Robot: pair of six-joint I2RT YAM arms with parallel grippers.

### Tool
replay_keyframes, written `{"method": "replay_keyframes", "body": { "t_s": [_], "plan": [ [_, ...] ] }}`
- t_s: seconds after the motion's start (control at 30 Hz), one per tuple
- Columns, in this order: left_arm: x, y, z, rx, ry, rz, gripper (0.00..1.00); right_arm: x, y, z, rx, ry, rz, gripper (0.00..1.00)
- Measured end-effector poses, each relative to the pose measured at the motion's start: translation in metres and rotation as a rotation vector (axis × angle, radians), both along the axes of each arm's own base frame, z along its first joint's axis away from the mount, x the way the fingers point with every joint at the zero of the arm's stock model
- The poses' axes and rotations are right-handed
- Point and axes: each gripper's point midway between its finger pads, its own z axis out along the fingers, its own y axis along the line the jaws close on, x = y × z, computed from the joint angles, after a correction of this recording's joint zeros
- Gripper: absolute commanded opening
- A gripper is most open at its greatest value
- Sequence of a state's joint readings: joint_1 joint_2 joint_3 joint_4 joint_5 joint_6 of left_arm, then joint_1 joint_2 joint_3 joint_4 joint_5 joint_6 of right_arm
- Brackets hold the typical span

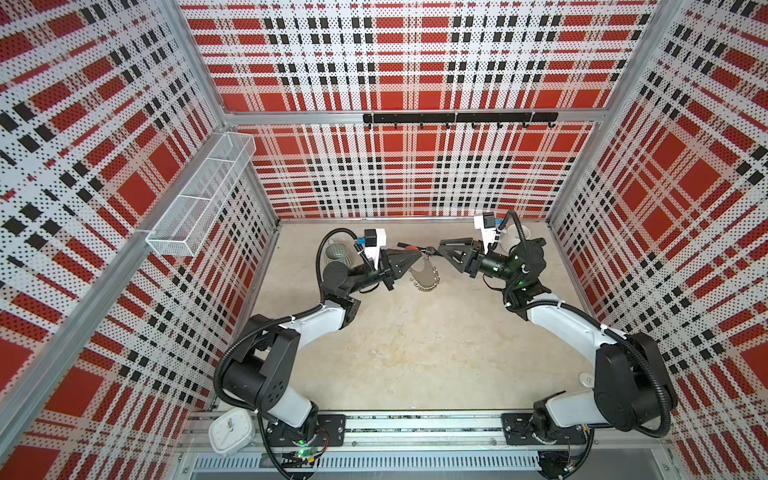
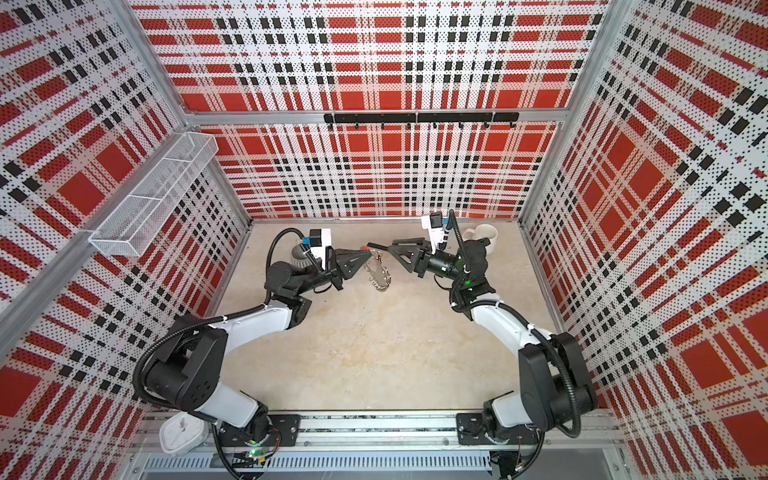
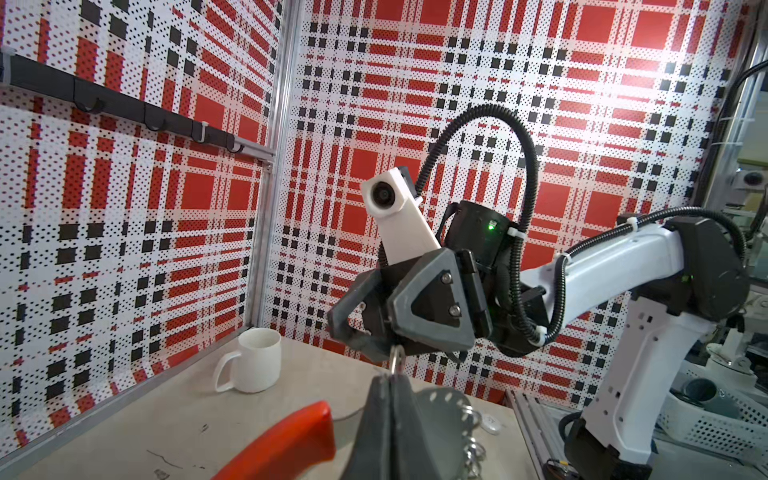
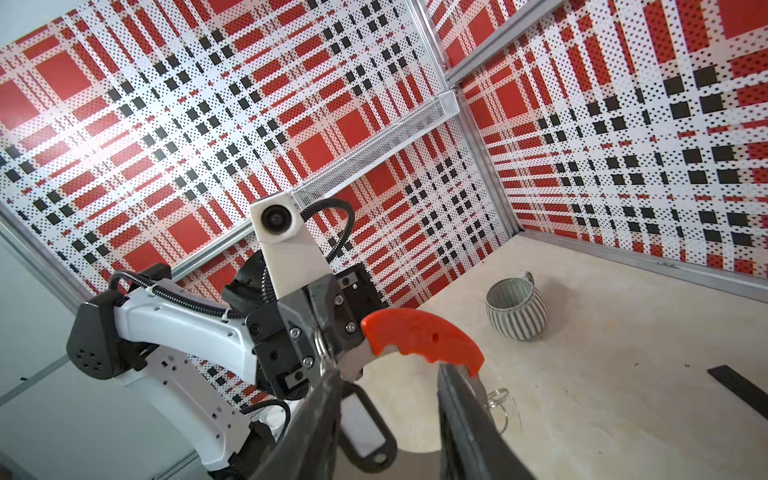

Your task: Put the keys on the keyring

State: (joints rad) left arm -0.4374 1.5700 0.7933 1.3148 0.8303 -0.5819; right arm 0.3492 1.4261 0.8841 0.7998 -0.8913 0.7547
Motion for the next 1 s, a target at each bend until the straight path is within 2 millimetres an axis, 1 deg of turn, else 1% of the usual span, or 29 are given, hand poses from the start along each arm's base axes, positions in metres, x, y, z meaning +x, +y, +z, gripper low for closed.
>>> {"method": "replay_keyframes", "body": {
  "t_s": [0.23,0.33,0.6,0.8,1.0],
  "plan": [
    [-0.001,0.001,0.003,-0.021,0.013,-0.014,0.00,-0.009,0.015,-0.002,-0.022,-0.016,0.040,0.38],
    [-0.002,0.001,0.004,-0.026,0.014,-0.016,0.00,-0.010,0.018,0.000,-0.031,-0.027,0.046,0.38],
    [0.000,0.000,0.000,-0.024,0.029,-0.019,0.00,-0.008,0.020,0.001,-0.045,-0.034,0.042,0.36],
    [0.002,0.000,-0.002,-0.022,0.038,-0.020,0.00,-0.012,0.022,0.002,-0.056,-0.042,0.043,0.36],
    [0.001,-0.001,-0.002,-0.023,0.040,-0.022,0.00,-0.017,0.024,0.009,-0.062,-0.067,0.042,0.29]
  ]
}}
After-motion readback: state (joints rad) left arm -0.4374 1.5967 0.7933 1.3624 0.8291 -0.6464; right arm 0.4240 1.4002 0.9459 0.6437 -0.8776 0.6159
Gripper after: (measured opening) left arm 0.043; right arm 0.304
